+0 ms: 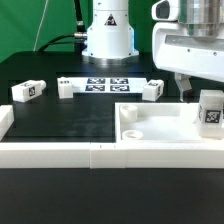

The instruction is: Assemble one leg

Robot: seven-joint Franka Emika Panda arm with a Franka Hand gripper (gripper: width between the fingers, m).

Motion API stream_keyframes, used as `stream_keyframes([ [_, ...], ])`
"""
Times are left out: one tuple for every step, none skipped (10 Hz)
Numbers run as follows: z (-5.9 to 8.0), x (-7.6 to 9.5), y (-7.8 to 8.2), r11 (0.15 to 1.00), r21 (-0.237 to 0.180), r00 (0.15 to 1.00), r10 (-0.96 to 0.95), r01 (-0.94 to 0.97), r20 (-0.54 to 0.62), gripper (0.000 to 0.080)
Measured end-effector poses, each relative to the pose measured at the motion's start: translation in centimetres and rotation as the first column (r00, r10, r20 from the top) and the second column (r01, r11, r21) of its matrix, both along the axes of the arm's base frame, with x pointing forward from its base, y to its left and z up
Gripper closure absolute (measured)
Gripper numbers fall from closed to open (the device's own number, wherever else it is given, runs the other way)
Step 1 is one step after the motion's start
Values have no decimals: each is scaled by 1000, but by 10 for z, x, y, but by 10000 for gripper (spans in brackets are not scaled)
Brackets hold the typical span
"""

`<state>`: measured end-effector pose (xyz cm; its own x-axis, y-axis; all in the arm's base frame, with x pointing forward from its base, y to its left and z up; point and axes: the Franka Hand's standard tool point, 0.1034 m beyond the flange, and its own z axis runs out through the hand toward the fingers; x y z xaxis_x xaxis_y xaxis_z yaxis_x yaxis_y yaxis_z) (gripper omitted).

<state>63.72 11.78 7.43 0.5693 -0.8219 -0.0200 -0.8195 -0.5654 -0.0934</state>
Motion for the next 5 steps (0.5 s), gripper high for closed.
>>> stream_keyframes([
  [-1,-1,2,998,-3,998,65,-65,3,151],
  [-2,0,3,980,-21,980,197,-196,8,151],
  [-3,-1,3,959,-34,959,283,-283,8,151],
  [-3,-1,3,928,-49,929,369,-368,8,151],
  [-3,-1,2,871,-73,873,488,-487,3,151],
])
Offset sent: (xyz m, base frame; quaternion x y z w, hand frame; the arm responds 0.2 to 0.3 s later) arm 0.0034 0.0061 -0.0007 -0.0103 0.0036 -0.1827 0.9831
